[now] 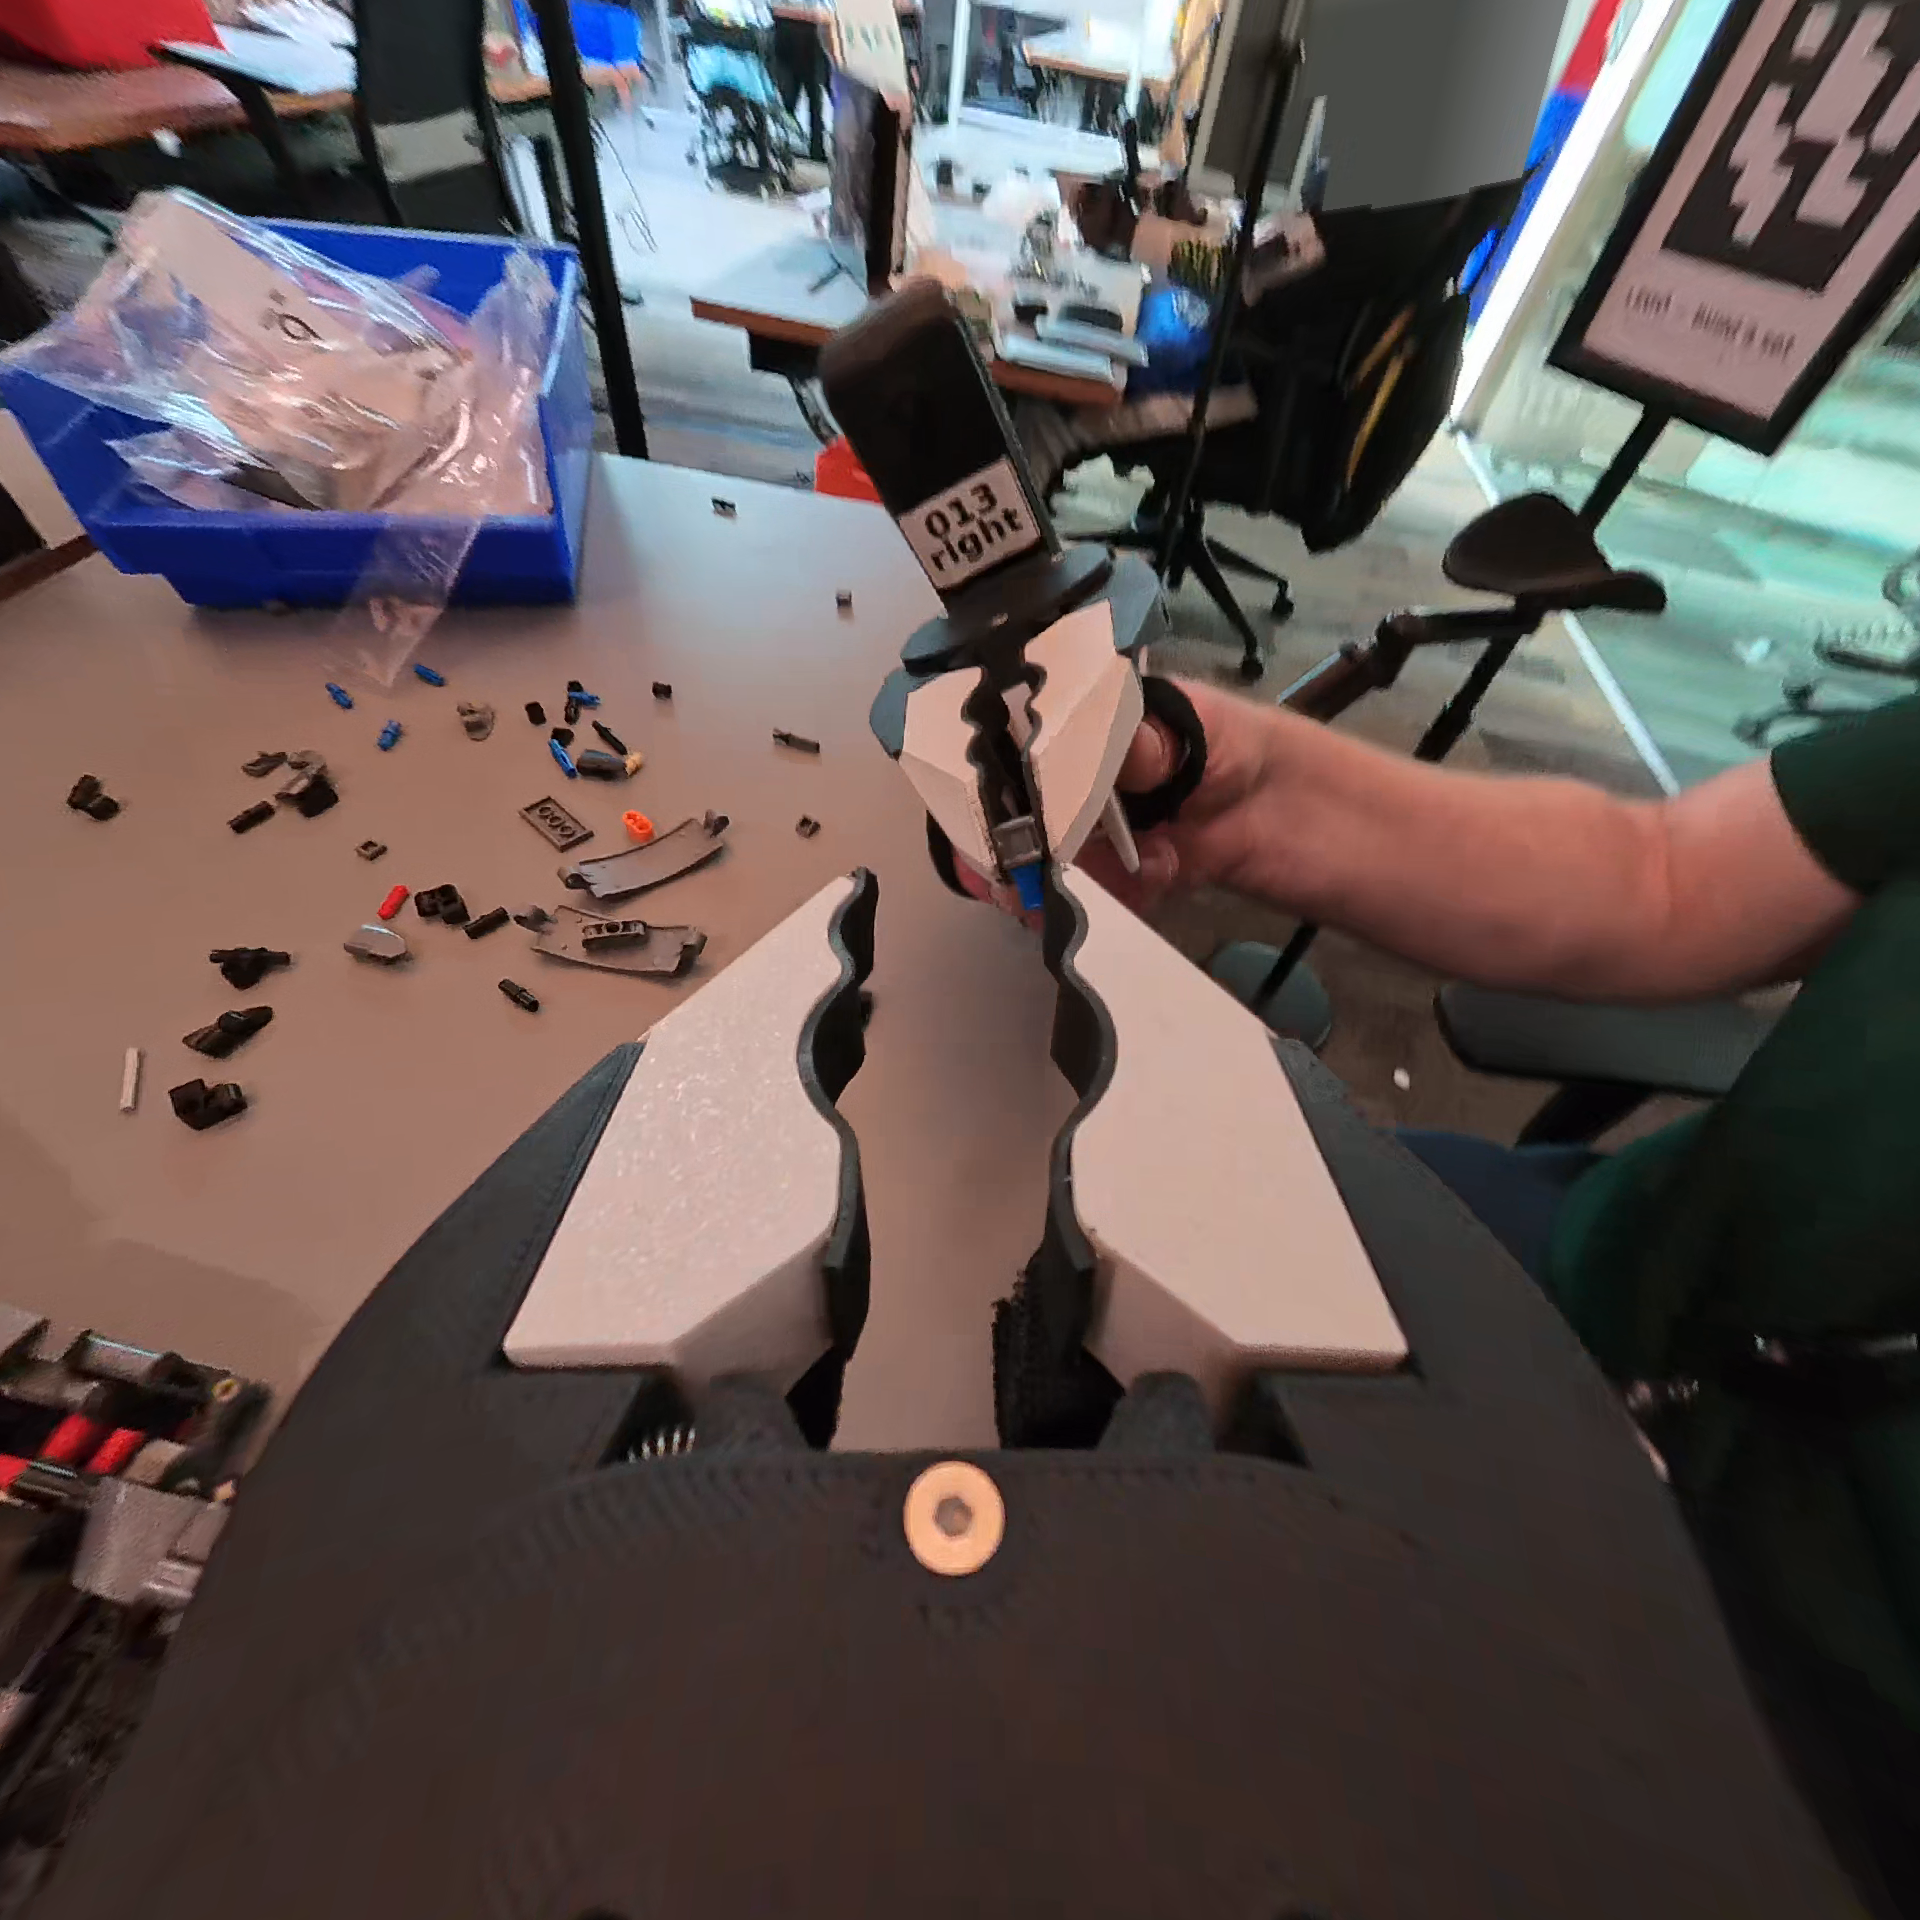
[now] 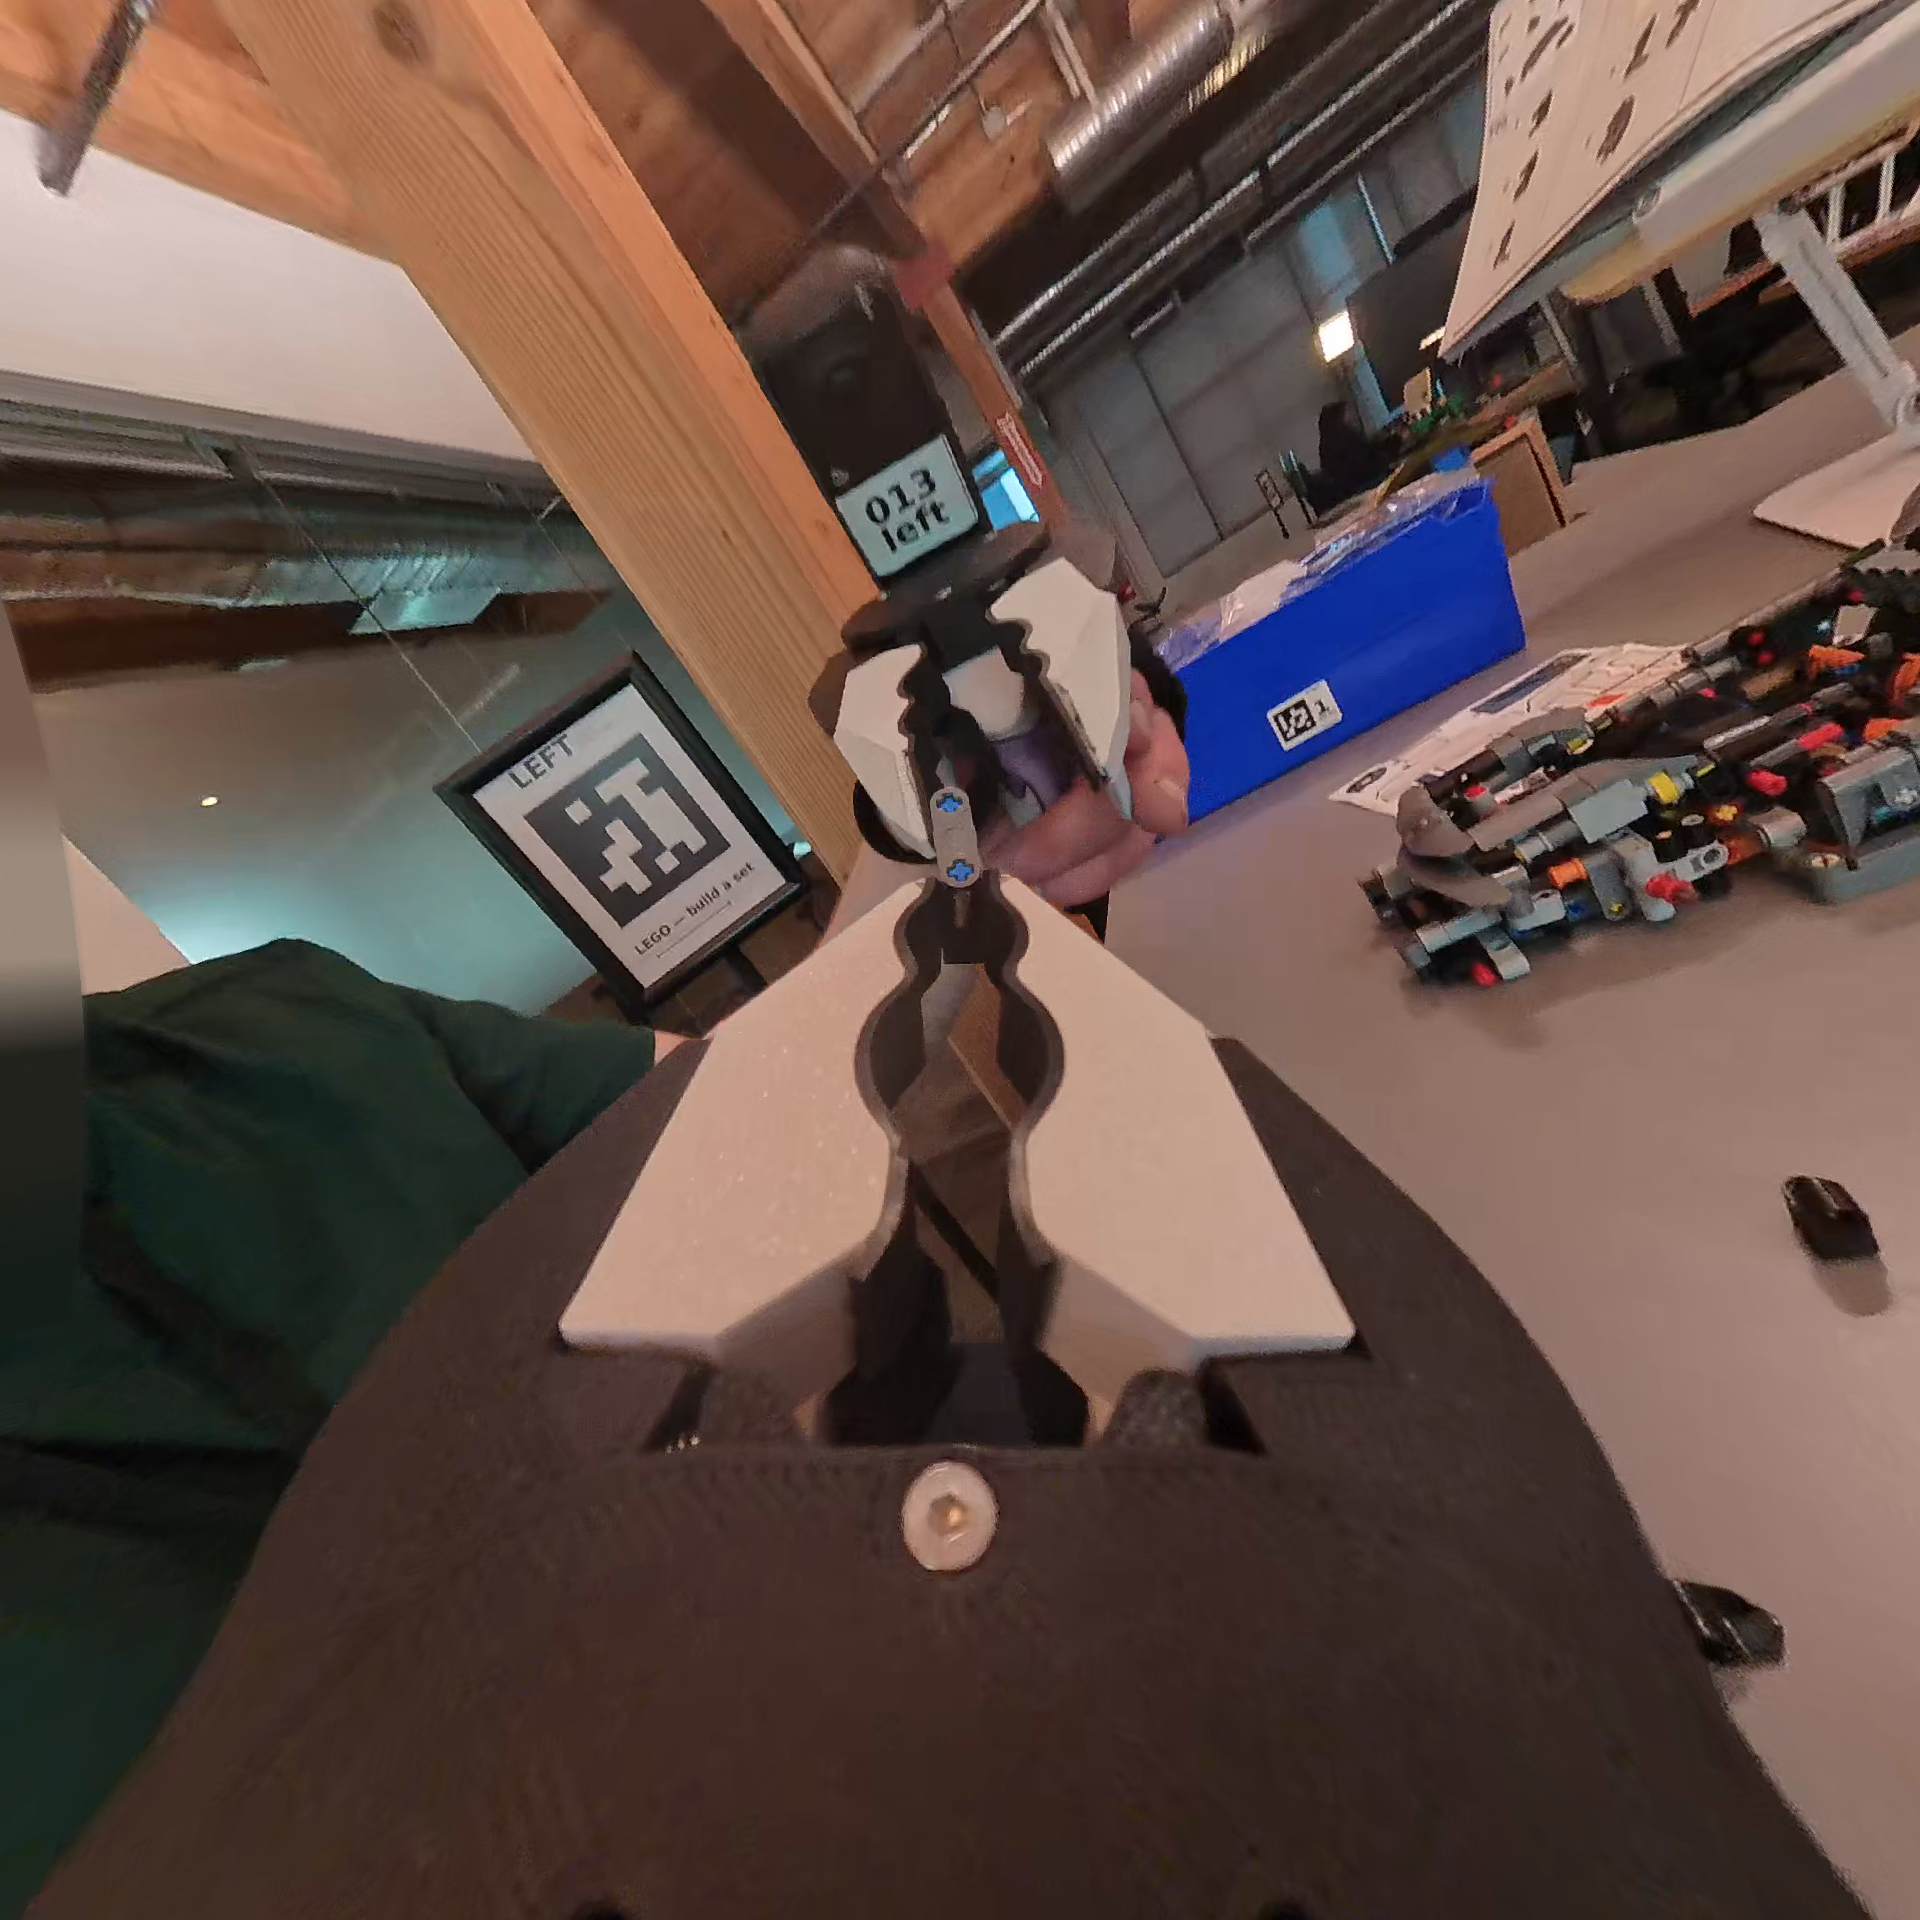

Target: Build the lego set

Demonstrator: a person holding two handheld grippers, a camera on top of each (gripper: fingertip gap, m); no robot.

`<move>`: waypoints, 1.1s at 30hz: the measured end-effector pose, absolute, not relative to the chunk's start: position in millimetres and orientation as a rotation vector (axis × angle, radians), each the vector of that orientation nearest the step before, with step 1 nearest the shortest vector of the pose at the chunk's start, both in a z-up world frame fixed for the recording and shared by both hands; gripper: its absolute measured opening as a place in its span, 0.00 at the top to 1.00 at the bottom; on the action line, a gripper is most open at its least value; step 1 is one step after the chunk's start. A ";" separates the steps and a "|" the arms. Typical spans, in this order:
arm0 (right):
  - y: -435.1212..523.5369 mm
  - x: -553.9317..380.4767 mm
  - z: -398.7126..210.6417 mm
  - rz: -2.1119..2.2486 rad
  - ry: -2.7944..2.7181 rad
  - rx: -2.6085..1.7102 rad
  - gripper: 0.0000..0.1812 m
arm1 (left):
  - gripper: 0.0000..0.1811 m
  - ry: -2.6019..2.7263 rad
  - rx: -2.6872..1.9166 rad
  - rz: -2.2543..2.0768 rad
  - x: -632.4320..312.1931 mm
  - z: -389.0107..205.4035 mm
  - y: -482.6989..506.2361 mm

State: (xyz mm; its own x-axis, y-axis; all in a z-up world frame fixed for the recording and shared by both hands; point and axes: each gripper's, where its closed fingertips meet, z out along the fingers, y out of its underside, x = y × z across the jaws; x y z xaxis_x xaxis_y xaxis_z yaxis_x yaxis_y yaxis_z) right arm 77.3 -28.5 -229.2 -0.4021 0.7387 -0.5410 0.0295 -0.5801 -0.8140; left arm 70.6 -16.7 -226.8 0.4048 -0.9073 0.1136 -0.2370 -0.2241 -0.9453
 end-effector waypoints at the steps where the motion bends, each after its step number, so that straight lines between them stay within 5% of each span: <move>1: -28.8 76.7 -227.6 2.024 -1.055 -1.331 0.97 | 0.84 0.964 -1.693 -0.891 69.1 -225.2 -17.2; 8: -34.1 60.3 -235.2 1.902 -1.126 -1.337 0.97 | 0.96 0.853 -1.593 -0.920 68.9 -231.9 -27.5; 33: -3.6 58.2 -254.3 1.709 -1.212 -1.257 0.97 | 0.97 0.938 -1.589 -0.923 72.7 -248.5 3.5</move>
